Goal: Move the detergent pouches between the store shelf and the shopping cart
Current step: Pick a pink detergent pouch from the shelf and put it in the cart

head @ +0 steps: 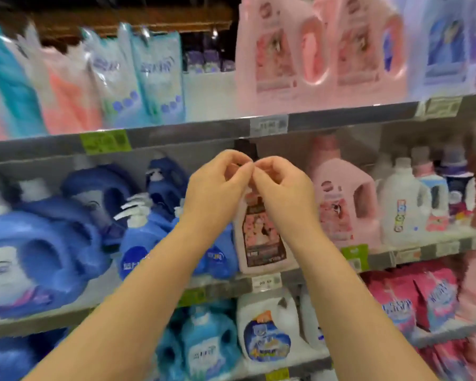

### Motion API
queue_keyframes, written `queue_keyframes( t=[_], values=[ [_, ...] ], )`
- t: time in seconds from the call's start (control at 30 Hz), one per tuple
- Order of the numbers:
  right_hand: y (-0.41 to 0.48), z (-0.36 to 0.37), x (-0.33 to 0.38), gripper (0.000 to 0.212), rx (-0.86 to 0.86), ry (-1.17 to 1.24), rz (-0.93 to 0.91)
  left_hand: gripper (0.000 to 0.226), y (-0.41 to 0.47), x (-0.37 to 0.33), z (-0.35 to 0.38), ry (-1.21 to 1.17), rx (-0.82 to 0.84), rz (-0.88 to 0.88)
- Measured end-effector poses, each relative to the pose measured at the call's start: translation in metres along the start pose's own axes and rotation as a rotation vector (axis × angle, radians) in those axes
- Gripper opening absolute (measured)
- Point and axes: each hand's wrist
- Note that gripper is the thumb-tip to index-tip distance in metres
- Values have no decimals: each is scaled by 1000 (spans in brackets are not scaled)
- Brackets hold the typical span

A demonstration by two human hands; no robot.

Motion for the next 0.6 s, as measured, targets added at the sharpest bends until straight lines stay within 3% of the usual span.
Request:
queue_keyframes(
  t=[0.3,0.47,0.6],
  values=[
    [109,62,14,11,177,-10,-238,11,87,-9,-83,220,-206,61],
    [168,100,11,19,284,-101,-234,16,140,13,-127,300,-196,21],
    [217,138,7,6,397,-115,-164,3,187,38,-173,396,-166,-43]
  ],
)
Point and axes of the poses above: each hand's wrist, its own y-axis towards the middle knuckle, its own z-axis out of the palm, x = y × z, and after that the axes turned 13 degrees about -z, right-handed
